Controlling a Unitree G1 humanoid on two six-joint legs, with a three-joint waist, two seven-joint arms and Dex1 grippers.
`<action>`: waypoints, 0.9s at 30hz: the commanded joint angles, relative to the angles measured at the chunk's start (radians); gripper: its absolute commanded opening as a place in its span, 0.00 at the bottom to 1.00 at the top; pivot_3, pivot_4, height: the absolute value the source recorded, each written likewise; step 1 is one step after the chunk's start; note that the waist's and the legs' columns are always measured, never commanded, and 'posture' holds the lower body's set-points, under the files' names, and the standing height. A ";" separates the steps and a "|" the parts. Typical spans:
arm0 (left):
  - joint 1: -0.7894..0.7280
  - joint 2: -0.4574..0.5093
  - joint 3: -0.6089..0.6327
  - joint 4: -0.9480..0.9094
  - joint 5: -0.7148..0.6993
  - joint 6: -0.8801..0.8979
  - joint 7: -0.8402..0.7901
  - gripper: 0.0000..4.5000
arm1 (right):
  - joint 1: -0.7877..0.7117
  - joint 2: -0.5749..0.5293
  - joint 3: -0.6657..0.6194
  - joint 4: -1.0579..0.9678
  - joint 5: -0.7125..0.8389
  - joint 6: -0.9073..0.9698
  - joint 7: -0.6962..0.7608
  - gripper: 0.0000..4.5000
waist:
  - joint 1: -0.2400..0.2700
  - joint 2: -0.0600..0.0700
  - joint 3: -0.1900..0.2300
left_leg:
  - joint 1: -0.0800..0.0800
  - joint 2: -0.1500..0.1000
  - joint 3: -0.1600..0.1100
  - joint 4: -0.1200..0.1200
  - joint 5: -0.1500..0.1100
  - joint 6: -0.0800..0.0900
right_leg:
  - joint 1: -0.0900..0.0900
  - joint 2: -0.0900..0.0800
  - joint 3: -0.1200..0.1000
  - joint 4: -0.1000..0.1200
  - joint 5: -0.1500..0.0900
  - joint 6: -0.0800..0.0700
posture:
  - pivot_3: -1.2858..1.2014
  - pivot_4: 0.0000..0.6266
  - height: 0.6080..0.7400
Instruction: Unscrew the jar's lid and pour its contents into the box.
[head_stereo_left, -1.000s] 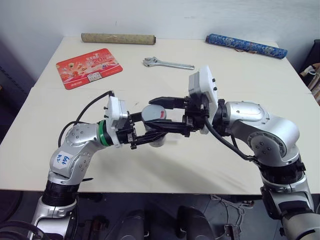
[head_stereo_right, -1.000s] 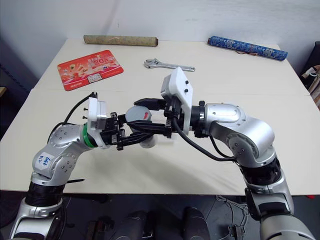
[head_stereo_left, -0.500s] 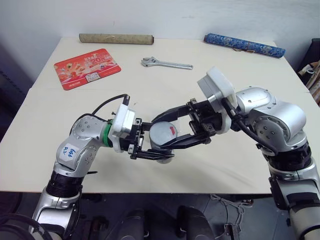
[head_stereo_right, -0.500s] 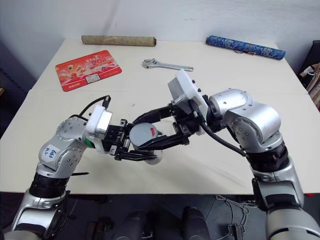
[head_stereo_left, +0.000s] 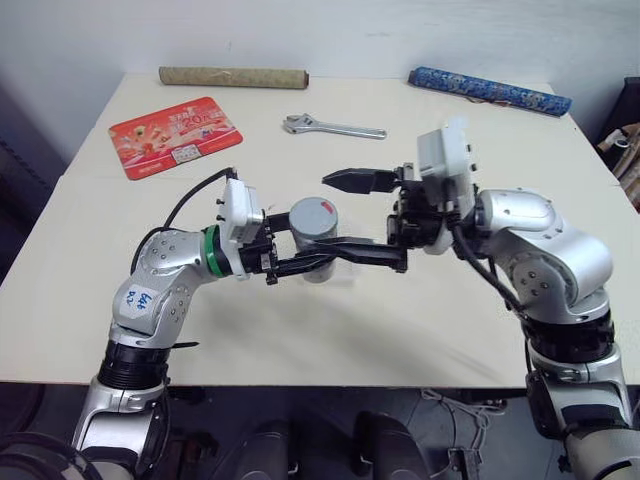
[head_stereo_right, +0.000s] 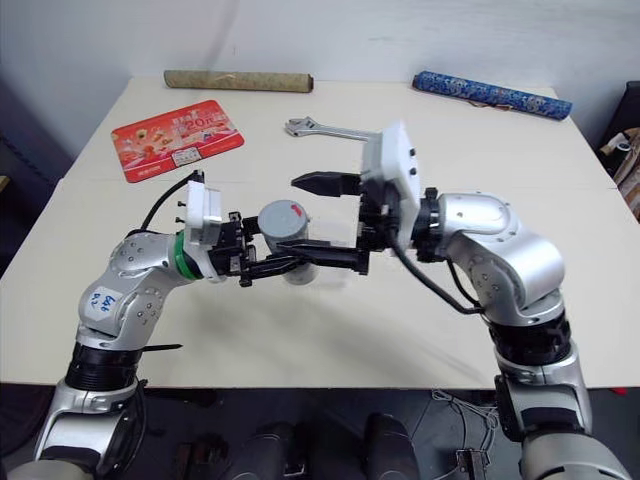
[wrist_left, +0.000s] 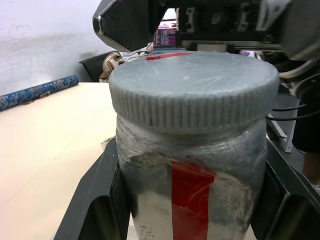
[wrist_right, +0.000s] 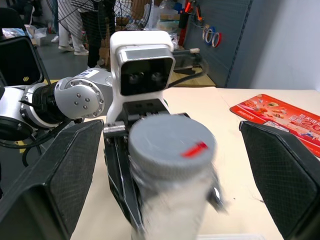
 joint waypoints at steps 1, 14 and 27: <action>-0.021 -0.003 -0.011 -0.011 0.012 -0.011 -0.004 0.54 | -0.031 0.027 0.020 -0.024 -0.028 0.003 -0.052 0.99 | 0.000 0.000 0.000 | 0.000 0.000 0.000 0.000 0.000 0.000 | 0.000 0.000 0.000 0.000 0.000 0.000 | 0.52 0.24 1.00; -0.026 -0.018 -0.017 0.007 0.026 -0.033 -0.026 0.54 | -0.051 0.061 0.040 0.063 -0.115 -0.029 -0.077 0.99 | 0.000 0.000 0.000 | 0.000 0.000 0.000 0.000 0.000 0.000 | 0.000 0.000 0.000 0.000 0.000 0.000 | 0.52 0.24 1.00; -0.001 -0.017 -0.017 -0.005 0.033 -0.056 -0.045 0.54 | 0.010 -0.029 -0.023 0.106 -0.092 -0.043 0.004 0.99 | 0.001 0.000 0.000 | 0.000 0.000 0.000 0.000 0.000 0.000 | 0.000 0.000 0.000 0.000 0.000 0.000 | 0.52 0.24 1.00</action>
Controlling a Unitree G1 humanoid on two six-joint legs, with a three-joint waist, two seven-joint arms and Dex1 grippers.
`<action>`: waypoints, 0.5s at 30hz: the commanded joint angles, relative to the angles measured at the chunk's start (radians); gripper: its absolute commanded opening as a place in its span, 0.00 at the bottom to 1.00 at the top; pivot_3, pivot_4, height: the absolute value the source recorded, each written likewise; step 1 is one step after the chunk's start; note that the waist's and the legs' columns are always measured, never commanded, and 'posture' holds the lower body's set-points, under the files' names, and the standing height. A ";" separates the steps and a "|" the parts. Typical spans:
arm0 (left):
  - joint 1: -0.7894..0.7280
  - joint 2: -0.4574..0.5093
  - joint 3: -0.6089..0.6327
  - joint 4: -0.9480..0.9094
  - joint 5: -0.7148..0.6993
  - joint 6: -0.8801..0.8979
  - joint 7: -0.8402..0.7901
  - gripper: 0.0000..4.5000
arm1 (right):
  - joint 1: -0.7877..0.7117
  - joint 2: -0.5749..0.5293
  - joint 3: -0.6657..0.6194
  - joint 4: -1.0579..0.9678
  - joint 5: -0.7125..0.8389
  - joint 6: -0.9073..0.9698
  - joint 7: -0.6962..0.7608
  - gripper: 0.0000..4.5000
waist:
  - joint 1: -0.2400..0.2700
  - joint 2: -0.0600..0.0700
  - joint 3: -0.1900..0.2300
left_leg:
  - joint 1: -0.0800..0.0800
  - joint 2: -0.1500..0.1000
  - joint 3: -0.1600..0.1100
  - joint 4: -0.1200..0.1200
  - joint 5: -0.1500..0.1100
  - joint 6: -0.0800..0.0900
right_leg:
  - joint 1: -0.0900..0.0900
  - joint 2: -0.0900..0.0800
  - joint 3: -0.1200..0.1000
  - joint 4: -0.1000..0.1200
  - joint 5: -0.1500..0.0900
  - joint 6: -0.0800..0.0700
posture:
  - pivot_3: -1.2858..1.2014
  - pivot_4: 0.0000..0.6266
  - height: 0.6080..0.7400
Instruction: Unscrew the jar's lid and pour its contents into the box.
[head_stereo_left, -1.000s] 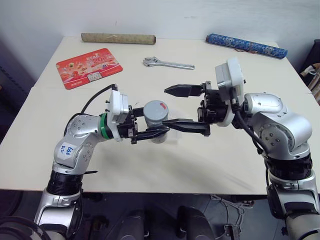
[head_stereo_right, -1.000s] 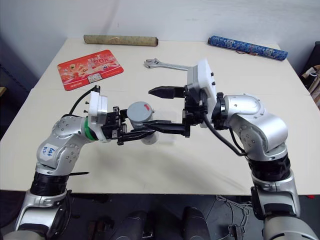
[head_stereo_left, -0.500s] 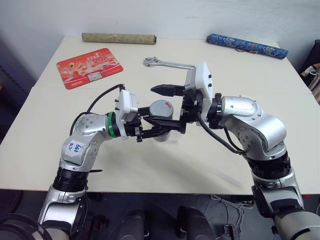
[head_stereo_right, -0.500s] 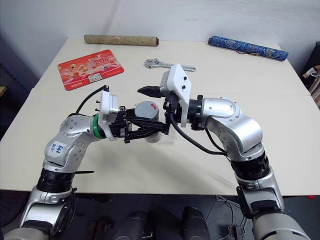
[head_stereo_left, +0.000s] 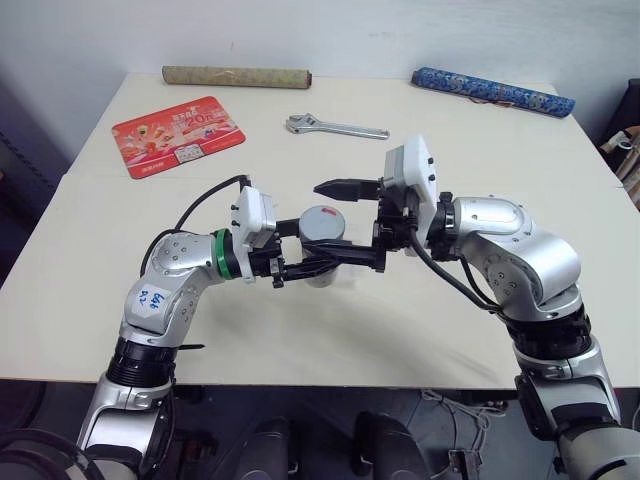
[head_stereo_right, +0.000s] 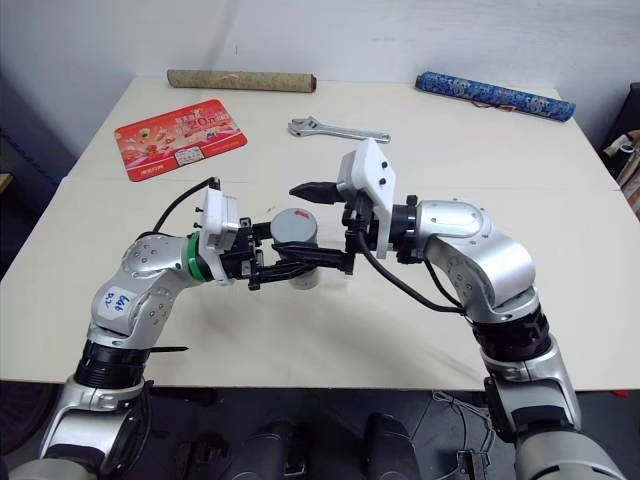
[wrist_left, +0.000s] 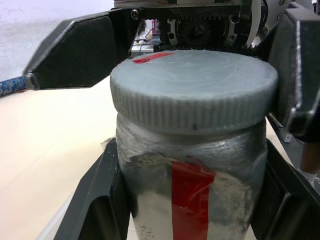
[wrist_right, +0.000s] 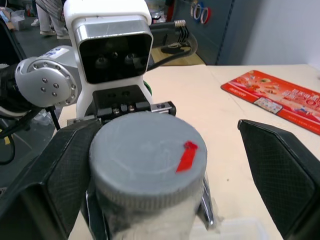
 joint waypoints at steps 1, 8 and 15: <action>0.002 -0.002 0.002 -0.041 -0.013 -0.036 -0.027 0.54 | 0.015 -0.038 -0.077 0.016 0.008 -0.013 0.009 0.99 | 0.000 0.000 0.000 | 0.000 0.000 0.000 0.000 0.000 0.000 | 0.000 0.000 0.000 0.000 0.000 0.000 | 0.52 0.24 1.00; 0.005 -0.003 0.006 -0.036 -0.008 -0.048 -0.020 0.54 | 0.060 -0.078 -0.113 0.023 0.039 -0.020 0.064 0.99 | 0.001 0.000 0.000 | 0.000 0.000 0.000 0.000 0.000 0.000 | 0.000 0.000 0.000 0.000 0.000 0.000 | 0.52 0.24 1.00; 0.013 0.003 0.016 -0.038 -0.002 -0.052 -0.009 0.54 | 0.105 -0.120 -0.179 -0.041 0.149 0.031 0.128 0.99 | 0.002 0.000 0.000 | 0.000 0.000 0.000 0.000 0.000 0.000 | 0.000 0.000 0.000 -0.001 0.000 0.000 | 0.52 0.24 1.00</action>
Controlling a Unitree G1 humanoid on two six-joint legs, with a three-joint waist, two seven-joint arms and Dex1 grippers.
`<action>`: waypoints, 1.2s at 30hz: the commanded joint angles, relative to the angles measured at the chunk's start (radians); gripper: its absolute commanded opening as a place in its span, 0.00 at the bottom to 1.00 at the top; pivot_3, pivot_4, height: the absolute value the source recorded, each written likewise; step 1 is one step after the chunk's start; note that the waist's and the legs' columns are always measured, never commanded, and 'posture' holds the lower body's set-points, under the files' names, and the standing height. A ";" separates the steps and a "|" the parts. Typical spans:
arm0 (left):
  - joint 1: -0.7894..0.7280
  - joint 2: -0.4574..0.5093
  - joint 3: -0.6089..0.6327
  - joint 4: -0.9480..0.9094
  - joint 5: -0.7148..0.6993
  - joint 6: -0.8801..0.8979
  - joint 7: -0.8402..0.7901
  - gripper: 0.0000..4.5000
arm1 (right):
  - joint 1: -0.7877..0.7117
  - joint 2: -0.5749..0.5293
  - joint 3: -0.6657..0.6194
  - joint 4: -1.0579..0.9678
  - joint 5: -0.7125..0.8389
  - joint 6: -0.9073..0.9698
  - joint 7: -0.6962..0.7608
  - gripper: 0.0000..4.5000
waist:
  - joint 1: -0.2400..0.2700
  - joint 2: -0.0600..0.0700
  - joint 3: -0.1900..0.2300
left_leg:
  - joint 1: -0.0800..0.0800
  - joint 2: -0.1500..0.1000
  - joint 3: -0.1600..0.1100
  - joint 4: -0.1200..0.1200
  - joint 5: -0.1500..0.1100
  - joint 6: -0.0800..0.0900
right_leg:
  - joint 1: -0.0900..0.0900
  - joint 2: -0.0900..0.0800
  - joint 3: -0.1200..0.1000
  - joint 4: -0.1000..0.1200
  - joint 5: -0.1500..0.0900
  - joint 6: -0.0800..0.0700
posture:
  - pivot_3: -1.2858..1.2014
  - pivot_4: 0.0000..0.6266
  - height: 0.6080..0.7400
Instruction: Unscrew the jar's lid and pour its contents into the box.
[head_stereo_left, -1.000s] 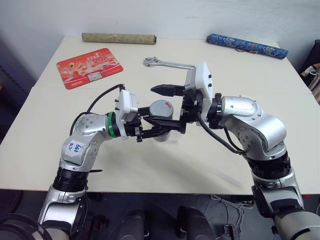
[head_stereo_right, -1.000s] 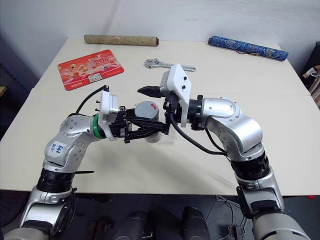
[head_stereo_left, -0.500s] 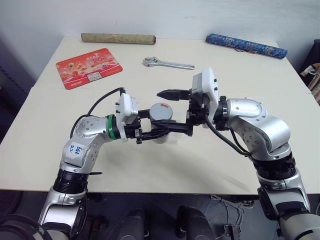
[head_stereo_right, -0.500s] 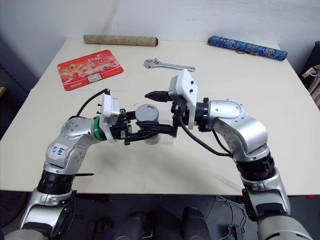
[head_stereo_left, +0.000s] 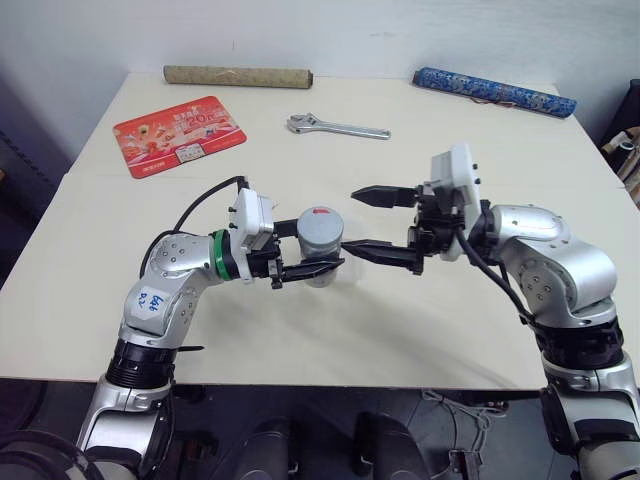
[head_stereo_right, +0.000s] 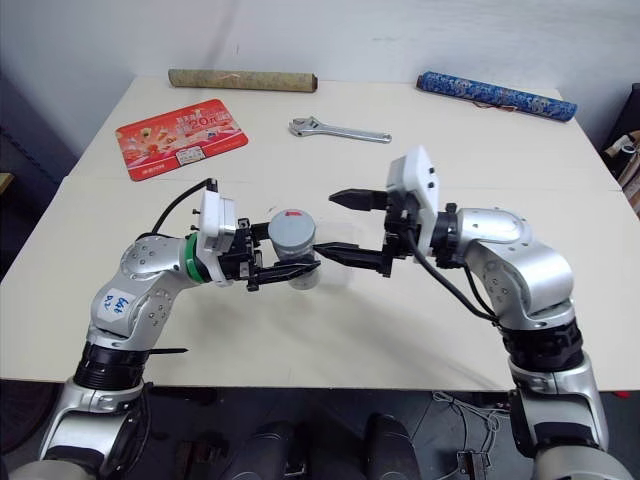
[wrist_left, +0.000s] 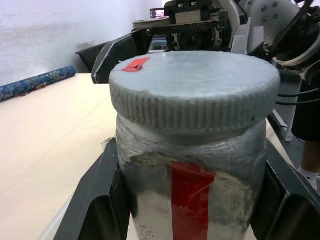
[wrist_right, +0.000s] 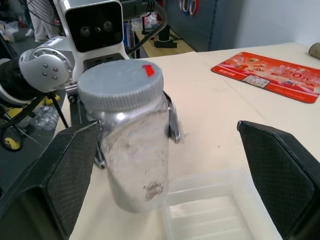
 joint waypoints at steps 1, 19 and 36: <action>0.003 0.003 0.013 -0.036 -0.003 -0.020 0.003 0.54 | -0.009 -0.018 -0.045 -0.079 0.078 0.030 0.020 0.99 | 0.000 0.000 0.000 | 0.000 0.000 0.000 0.000 0.000 0.000 | 0.000 0.000 0.000 0.000 0.000 0.000 | 0.52 0.24 1.00; 0.003 -0.003 0.000 -0.046 -0.003 -0.007 0.019 0.54 | -0.153 0.158 0.141 -0.062 -0.072 0.014 -0.169 0.99 | -0.002 0.001 0.000 | -0.003 -0.001 -0.001 0.003 -0.001 0.001 | -0.001 0.000 -0.001 0.000 0.000 0.001 | 0.52 0.24 1.00; 0.023 0.005 0.003 -0.060 -0.004 -0.013 0.025 0.54 | -0.144 0.128 0.076 -0.003 -0.045 0.023 -0.106 0.99 | -0.002 0.001 0.001 | -0.003 0.000 -0.001 0.003 -0.001 0.001 | -0.001 0.000 -0.001 0.000 0.000 0.001 | 0.52 0.24 1.00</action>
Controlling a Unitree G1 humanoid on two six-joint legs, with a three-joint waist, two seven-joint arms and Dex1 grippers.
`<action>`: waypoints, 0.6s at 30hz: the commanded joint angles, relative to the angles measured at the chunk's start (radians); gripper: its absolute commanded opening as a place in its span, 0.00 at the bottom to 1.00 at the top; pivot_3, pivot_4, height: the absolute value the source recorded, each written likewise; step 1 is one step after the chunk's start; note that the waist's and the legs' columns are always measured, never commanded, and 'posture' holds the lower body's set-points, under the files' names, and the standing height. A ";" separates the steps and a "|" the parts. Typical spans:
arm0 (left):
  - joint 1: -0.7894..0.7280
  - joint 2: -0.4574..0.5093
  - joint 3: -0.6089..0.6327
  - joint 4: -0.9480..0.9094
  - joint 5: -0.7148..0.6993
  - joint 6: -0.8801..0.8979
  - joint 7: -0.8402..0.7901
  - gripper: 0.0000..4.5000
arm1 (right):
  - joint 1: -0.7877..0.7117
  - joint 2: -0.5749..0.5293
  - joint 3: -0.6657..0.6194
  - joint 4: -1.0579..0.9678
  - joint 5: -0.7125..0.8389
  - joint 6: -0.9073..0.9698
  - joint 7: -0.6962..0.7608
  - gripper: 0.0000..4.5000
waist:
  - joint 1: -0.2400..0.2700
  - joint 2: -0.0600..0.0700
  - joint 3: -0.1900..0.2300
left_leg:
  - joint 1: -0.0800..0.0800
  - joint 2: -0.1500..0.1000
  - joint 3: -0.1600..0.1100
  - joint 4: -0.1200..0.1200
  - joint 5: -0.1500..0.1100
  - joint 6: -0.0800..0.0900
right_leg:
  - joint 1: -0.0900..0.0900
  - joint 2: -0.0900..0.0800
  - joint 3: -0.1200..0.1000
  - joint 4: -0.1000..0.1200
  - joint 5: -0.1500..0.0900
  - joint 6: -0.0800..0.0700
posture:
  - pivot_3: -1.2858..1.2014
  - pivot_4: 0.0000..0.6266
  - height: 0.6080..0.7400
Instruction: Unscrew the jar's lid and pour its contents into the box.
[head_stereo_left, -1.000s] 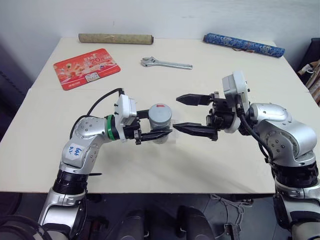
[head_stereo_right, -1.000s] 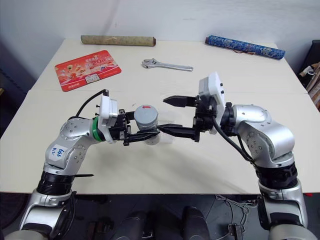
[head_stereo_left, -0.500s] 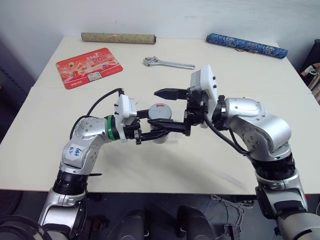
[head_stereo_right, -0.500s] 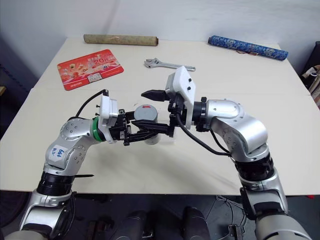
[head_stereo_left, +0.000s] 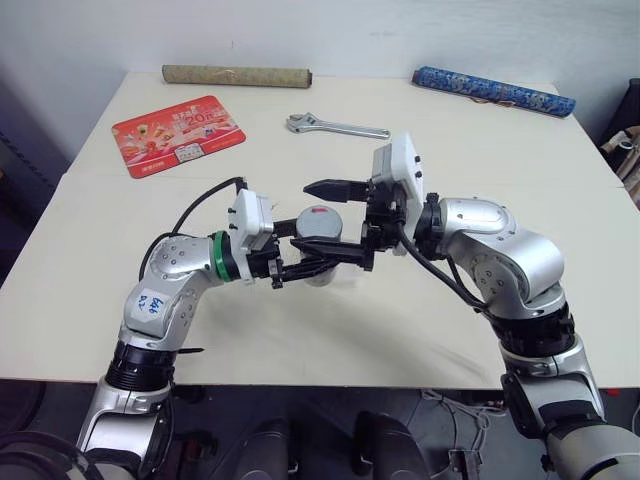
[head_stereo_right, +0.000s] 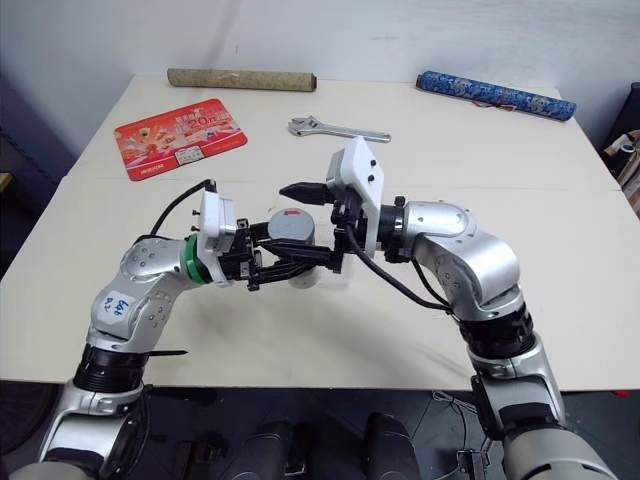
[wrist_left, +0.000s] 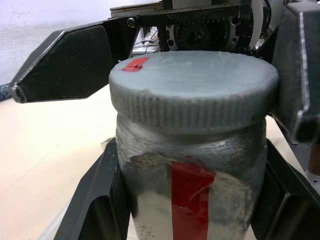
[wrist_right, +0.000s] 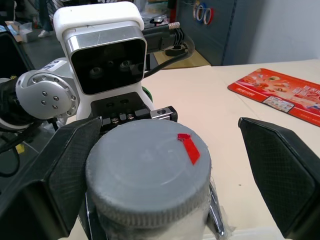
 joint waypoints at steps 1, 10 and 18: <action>0.006 0.004 0.004 -0.051 -0.005 -0.015 -0.006 0.54 | -0.007 -0.034 -0.073 -0.003 0.030 0.002 0.021 0.99 | 0.001 0.000 0.000 | 0.000 0.000 0.000 0.000 0.000 0.000 | 0.000 0.000 0.000 0.000 0.000 0.000 | 0.52 0.24 1.00; 0.006 0.004 0.005 -0.051 -0.006 -0.016 -0.003 0.54 | 0.041 -0.078 -0.109 0.021 0.047 -0.015 0.078 0.99 | 0.000 0.000 0.000 | 0.000 0.000 0.000 0.000 0.000 0.000 | 0.000 0.000 0.000 0.000 0.000 0.000 | 0.52 0.24 1.00; 0.003 0.009 0.006 -0.050 -0.006 -0.014 -0.005 0.54 | 0.080 -0.090 -0.133 -0.001 0.069 -0.013 0.091 0.99 | 0.001 0.000 0.000 | 0.000 0.000 0.000 0.000 0.000 0.000 | 0.000 0.000 0.000 0.000 0.000 0.000 | 0.52 0.24 1.00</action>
